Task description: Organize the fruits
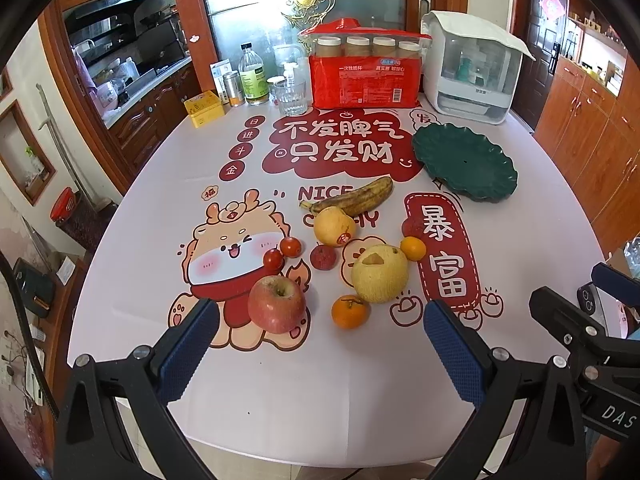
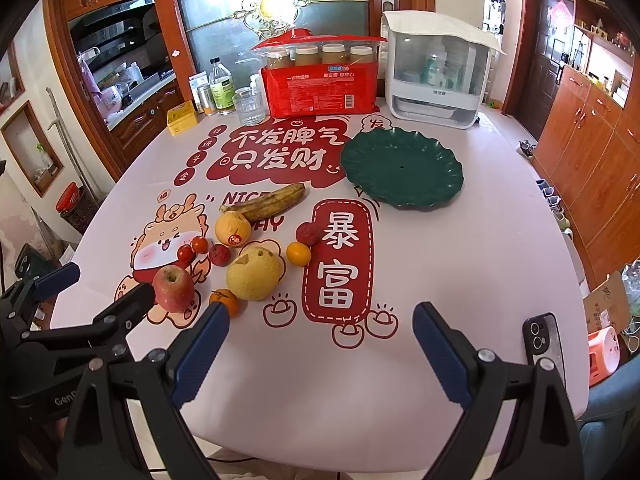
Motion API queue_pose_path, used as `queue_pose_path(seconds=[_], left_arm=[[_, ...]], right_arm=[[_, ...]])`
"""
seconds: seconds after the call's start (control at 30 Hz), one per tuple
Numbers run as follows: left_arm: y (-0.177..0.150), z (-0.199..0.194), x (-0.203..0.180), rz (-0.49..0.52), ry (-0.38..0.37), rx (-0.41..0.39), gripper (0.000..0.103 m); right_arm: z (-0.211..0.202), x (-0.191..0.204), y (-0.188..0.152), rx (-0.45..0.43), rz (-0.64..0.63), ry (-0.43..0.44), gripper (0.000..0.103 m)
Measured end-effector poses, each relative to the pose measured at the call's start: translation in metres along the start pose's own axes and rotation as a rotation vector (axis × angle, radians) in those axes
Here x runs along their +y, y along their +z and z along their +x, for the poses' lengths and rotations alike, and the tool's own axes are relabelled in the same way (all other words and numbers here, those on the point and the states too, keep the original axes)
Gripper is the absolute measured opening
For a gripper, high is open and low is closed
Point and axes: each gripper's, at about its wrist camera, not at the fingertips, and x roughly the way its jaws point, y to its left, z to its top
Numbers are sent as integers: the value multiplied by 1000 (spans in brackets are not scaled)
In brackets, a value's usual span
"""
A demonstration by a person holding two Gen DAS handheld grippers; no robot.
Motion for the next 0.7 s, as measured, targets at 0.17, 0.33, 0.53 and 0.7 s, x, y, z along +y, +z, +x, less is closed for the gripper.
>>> queue_pose_path(seconds=[0.17,0.33,0.53,0.7], left_arm=[[4,3,3,-3,1,3,101],[5,8,6,-5,-3,13,101],[4,14,10,-9,-6,29,101],[2,20,14,-12,-11,46,101]], right_arm=[[1,3,2,2,-7,3,94],[3,4,3,9,-6,8,94],[8,8,3,19,-10,18,94],[12,12,3,29,-15,30,94]])
